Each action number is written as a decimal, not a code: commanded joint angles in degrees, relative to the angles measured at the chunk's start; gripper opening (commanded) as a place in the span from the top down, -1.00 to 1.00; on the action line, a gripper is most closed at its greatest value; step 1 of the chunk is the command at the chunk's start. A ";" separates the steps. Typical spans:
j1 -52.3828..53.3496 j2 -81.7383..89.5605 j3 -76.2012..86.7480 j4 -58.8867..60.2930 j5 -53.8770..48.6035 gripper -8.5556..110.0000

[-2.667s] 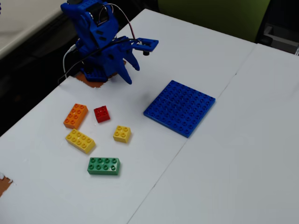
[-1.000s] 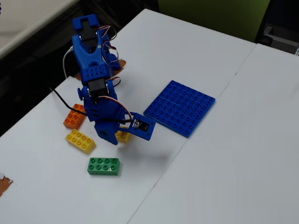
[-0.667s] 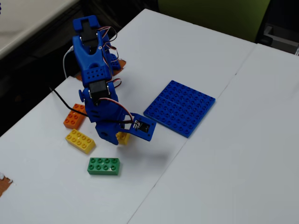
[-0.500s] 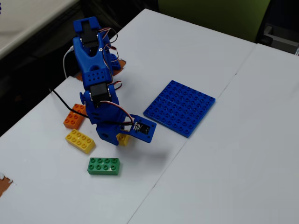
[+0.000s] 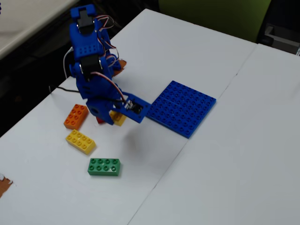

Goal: Pick up the 2x2 yellow block and go up the 8x8 blue block.

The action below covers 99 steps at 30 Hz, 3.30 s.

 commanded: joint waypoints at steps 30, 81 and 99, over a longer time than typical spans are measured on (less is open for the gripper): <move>-37.09 -9.23 -44.65 -0.70 50.01 0.85; -38.94 -13.97 -34.28 4.39 46.14 0.85; -38.94 -13.97 -33.66 4.48 45.70 0.85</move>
